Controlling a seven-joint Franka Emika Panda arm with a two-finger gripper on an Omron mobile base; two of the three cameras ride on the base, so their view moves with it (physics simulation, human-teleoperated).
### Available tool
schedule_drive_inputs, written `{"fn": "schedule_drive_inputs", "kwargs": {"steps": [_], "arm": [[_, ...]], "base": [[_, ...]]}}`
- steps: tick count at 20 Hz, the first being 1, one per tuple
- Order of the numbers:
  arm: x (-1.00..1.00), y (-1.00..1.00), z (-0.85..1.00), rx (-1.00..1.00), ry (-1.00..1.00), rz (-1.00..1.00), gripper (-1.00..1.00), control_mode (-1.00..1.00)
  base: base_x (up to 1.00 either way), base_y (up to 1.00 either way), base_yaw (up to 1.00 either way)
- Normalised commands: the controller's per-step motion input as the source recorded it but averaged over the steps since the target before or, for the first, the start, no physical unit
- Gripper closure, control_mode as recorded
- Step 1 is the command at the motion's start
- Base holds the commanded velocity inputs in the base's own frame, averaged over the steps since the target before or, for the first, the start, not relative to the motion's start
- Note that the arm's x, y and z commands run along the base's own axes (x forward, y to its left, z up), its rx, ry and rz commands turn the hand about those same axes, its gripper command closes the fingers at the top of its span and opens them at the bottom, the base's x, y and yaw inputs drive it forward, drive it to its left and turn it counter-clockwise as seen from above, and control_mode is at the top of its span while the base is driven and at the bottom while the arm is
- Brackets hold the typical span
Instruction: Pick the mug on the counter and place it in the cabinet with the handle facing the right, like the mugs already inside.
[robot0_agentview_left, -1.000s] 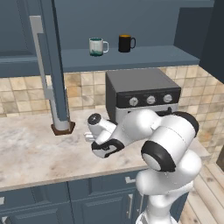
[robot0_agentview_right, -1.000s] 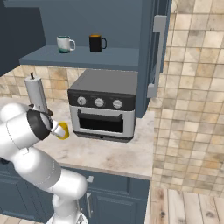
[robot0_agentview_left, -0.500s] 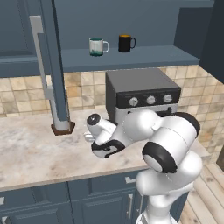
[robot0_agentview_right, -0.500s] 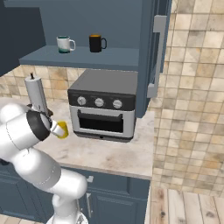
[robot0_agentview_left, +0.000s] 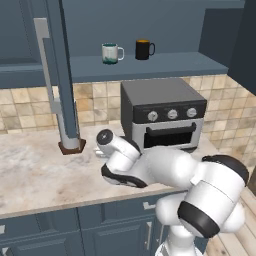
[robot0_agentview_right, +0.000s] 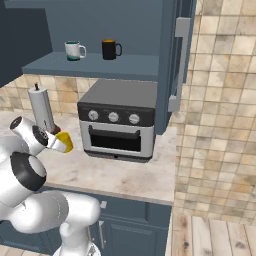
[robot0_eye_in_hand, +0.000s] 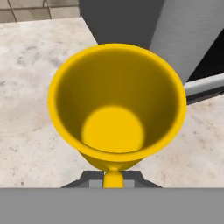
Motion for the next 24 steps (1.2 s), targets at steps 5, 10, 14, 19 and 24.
{"fn": "schedule_drive_inputs", "kwargs": {"steps": [5,10,14,19,24], "arm": [[-0.23,0.0,0.63,0.0,-0.07,0.0,1.0,-1.0],[-0.18,0.0,0.72,0.0,-0.05,0.0,1.0,-1.0],[-0.07,-0.19,0.64,0.0,-0.01,0.05,1.0,-1.0],[-0.13,-0.21,0.59,0.0,-0.01,0.1,1.0,-1.0],[-0.23,-0.05,0.66,-0.03,-0.03,0.09,1.0,-1.0]], "base": [[0.0,0.0,0.0],[0.0,0.0,0.0],[0.0,0.0,0.0],[0.0,0.0,0.0],[0.0,0.0,0.0]]}}
